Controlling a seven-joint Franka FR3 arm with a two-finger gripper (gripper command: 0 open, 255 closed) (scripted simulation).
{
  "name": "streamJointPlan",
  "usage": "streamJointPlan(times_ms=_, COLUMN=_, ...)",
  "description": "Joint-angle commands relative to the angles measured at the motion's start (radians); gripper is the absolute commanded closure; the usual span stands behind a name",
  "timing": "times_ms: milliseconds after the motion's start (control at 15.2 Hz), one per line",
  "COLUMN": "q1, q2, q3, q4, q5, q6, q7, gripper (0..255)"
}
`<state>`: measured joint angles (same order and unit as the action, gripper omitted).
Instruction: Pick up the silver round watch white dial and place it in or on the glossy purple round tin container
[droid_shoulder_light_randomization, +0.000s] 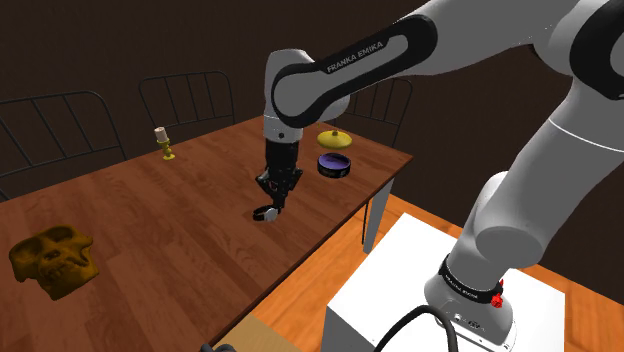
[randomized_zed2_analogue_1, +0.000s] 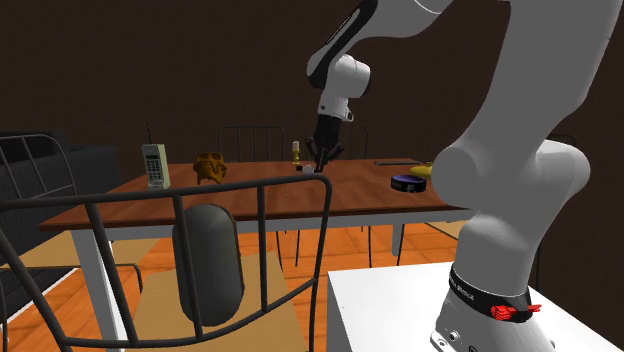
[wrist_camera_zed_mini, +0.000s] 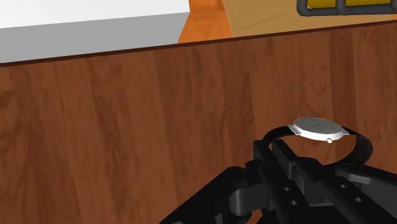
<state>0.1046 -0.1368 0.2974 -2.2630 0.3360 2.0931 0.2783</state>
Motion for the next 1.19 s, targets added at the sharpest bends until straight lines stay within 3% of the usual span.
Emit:
streamJointPlan(times_ms=0, q1=0.0, q2=-0.011, q3=-0.001, q4=0.017, q5=-0.002, q6=-0.028, q7=0.008, gripper=255)
streamJointPlan(times_ms=462, q1=-0.003, q2=-0.042, q3=-0.007, q4=0.073, q5=-0.007, q6=-0.112, q7=0.024, gripper=255)
streamJointPlan(times_ms=1122, q1=-0.116, q2=-0.054, q3=-0.16, q4=0.079, q5=-0.058, q6=-0.193, q7=-0.205, gripper=255)
